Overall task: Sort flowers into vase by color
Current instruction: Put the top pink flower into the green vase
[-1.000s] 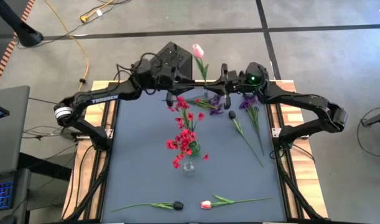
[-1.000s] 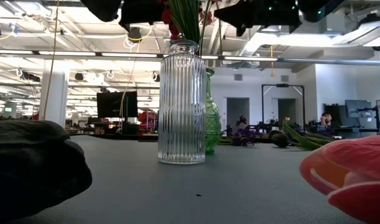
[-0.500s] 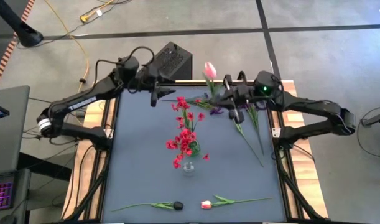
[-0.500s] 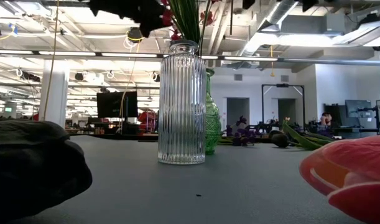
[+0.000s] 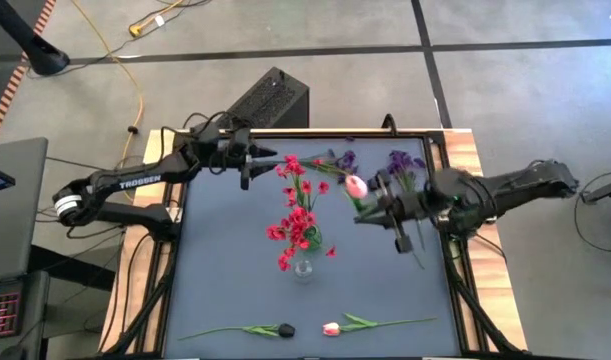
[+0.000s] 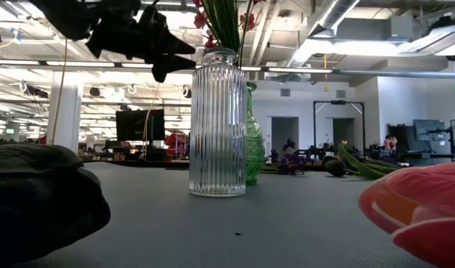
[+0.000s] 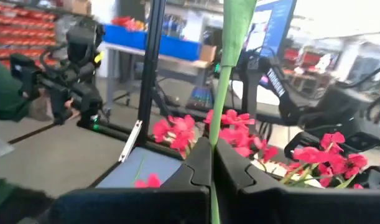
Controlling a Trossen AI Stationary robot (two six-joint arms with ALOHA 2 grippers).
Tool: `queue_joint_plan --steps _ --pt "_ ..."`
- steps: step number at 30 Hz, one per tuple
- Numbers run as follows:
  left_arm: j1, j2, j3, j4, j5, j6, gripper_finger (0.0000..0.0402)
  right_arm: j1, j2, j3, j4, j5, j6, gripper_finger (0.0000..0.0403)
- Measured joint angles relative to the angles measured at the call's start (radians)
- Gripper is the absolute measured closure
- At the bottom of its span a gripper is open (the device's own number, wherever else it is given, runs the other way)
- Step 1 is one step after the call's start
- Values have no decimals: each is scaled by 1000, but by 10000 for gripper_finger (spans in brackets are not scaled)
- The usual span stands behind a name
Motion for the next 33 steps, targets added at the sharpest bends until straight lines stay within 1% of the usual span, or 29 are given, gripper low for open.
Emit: queue_joint_plan --steps 3,4,6,10,12,18,20,22,24,28,33 --pt "-1 0 -13 18 21 -27 196 97 -14 -93 125 131 25 378" --pt "-6 0 -13 21 26 -32 196 120 -11 -126 180 154 35 377" --pt "-18 0 -13 30 27 -35 196 156 7 -189 300 168 51 377" --pt "-53 0 -13 50 29 -35 196 191 101 -286 567 165 74 377" --pt "-71 0 -13 59 27 -35 196 198 168 -310 681 136 74 377" --pt "-113 0 -13 80 8 -34 196 196 400 -313 902 30 -45 377" --pt "-122 0 -13 82 -5 -34 196 193 454 -313 973 26 -74 377" --pt "-131 0 -13 81 -16 -35 196 186 475 -313 1018 25 -76 377" --pt "-136 0 -13 81 -17 -35 196 179 466 -313 1021 27 -76 377" --pt "-144 0 -13 80 -17 -35 196 144 391 -332 968 50 -43 377" --pt "-145 0 -12 79 -17 -36 196 46 297 -395 968 51 55 377"
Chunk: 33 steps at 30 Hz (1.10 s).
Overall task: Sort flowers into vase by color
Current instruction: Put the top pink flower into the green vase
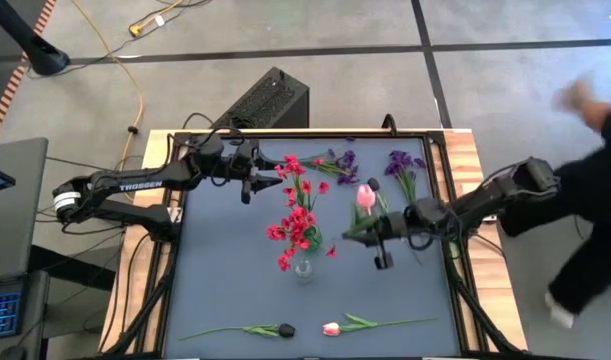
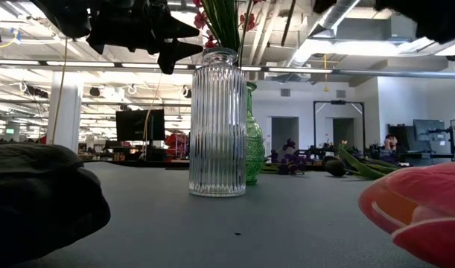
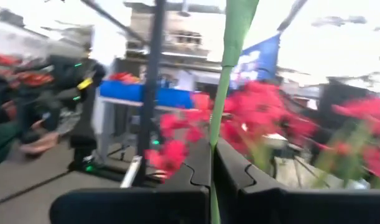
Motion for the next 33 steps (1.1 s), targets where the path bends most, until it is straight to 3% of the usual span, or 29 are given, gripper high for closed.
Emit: queue_joint_plan --steps 6,13,22,33 --pt "0 0 0 8 -23 6 196 -136 50 -22 119 -4 174 376" --pt "0 0 1 11 -26 6 196 -209 177 -22 269 -30 268 376" --pt "0 0 1 11 -44 2 196 -211 316 -14 443 -33 293 376" --pt "0 0 1 10 -42 -2 196 -187 399 48 448 -32 271 376"
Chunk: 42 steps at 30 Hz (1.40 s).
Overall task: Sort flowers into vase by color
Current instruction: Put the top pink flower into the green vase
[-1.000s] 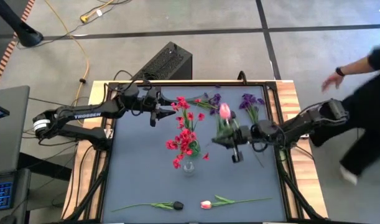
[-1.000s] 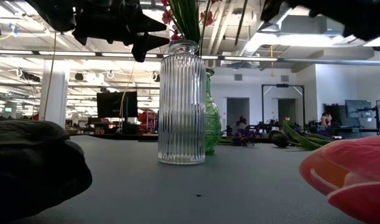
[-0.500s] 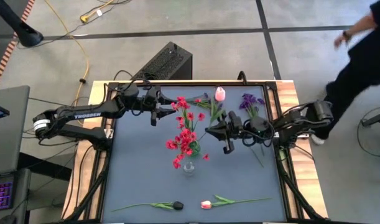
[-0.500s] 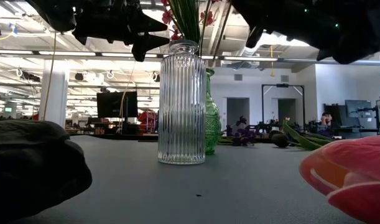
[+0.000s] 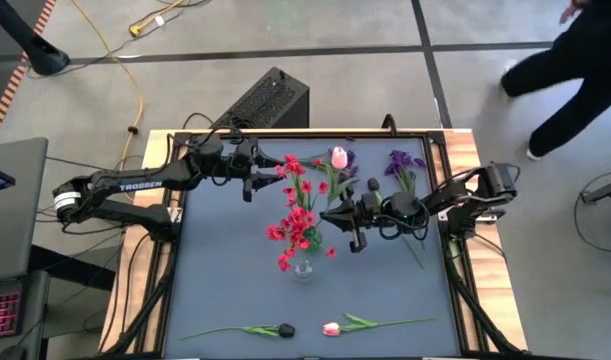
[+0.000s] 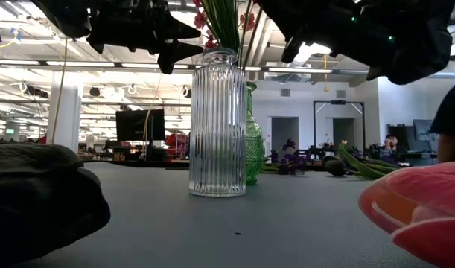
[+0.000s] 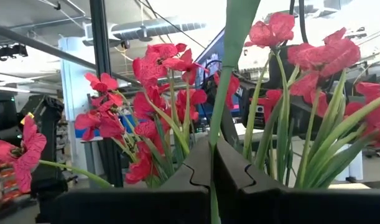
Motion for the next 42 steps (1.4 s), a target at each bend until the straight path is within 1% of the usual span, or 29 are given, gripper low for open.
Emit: queue_joint_plan --steps 13,20,25,29,31,33,34,38,40,42 --pt "0 0 0 -5 0 2 196 0 0 0 -100 4 -46 374" --pt "-1 0 0 -4 -8 2 196 0 0 0 -148 7 -45 346" --pt "-1 0 0 1 -9 -1 196 -3 0 0 -148 33 -14 326" --pt "-1 0 0 0 -7 -7 196 -7 0 0 -185 31 -4 292" --pt "-1 0 0 0 -7 -7 196 -7 0 0 -216 26 43 266" --pt "-1 0 0 0 -7 -7 196 -14 -1 0 -248 -4 88 236" --pt "-1 0 0 0 -7 -7 196 -15 -1 0 -266 -23 95 221" --pt "-1 0 0 0 -7 -2 196 -13 -1 0 -307 -39 96 160" --pt "-1 0 0 0 -7 -2 196 -11 -7 1 -318 -46 96 138" --pt "-1 0 0 0 -7 -2 196 -11 -32 6 -376 -70 96 123"
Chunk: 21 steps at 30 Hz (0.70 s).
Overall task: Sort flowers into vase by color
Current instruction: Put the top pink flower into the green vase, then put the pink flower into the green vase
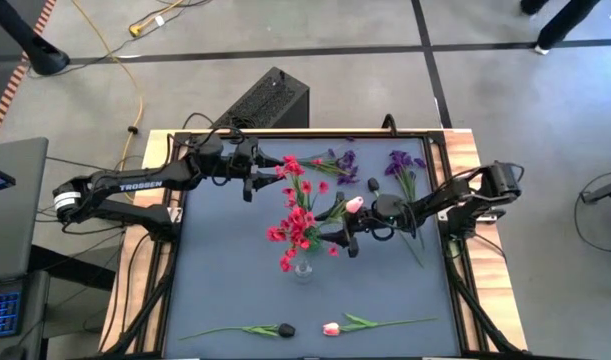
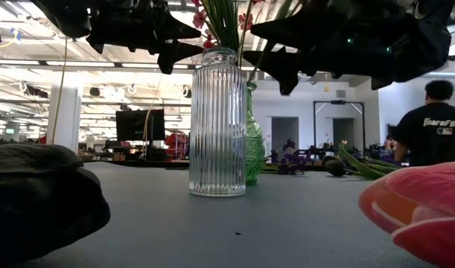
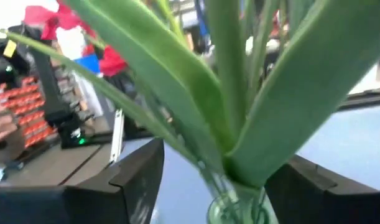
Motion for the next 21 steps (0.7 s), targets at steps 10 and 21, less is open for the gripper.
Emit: queue_joint_plan --steps 10,21 --pt "0 0 0 -11 7 4 196 0 -242 174 -833 -7 -37 111" --pt "0 0 0 -13 18 7 196 1 -304 404 -1615 -7 -3 110"
